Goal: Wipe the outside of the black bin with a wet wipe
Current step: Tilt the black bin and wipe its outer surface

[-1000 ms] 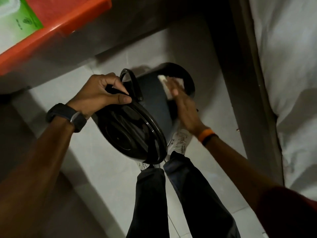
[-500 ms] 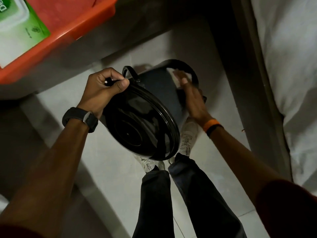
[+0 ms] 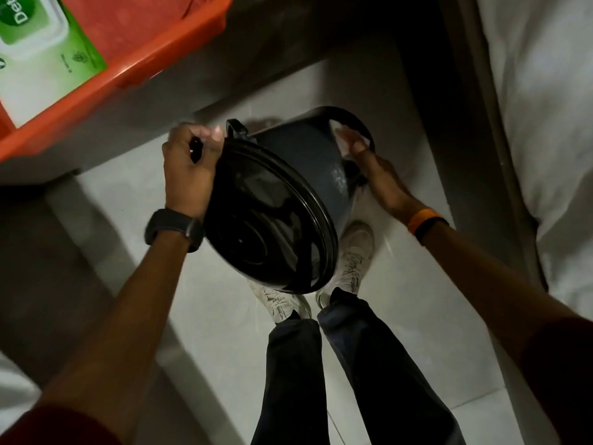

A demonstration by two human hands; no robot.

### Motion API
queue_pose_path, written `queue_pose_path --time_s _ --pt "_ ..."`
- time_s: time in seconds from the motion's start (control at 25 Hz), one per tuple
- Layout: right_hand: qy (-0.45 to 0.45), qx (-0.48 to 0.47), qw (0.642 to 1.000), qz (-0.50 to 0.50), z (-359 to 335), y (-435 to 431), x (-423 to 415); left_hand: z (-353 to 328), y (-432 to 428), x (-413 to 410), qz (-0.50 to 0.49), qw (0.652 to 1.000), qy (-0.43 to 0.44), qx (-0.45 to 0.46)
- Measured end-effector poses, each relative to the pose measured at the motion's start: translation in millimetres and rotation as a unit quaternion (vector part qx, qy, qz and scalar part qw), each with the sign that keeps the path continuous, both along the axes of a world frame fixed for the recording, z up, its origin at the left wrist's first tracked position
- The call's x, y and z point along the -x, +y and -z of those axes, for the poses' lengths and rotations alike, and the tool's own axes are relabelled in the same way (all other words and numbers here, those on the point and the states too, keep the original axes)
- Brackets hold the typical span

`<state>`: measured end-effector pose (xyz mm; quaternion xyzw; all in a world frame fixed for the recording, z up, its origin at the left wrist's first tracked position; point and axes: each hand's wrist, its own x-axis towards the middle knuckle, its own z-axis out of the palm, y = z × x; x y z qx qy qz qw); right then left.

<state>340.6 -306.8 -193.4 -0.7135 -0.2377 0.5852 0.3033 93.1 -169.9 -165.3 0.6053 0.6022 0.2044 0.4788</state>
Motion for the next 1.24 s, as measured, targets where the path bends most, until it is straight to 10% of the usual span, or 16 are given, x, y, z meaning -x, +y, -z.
queue_pose_path --time_s 0.24,0.52,0.76,1.0,1.24 --pt "0.087 0.05 0.993 0.069 26 36 -19 -12 -34 -60 0.26 0.895 0.051 -0.36" --pt "0.02 -0.18 0.976 -0.122 -35 -33 58 -28 -10 -65 0.21 0.948 0.156 -0.18" --pt "0.005 0.041 0.999 0.024 -3 8 22 -30 -12 -53 0.17 0.965 0.151 -0.128" --pt "0.041 -0.204 0.974 -0.096 -39 -46 85 -25 -4 -35 0.103 0.98 0.149 -0.077" --pt "0.003 0.036 0.996 0.086 14 34 24 -21 1 -48 0.099 0.984 0.139 -0.046"
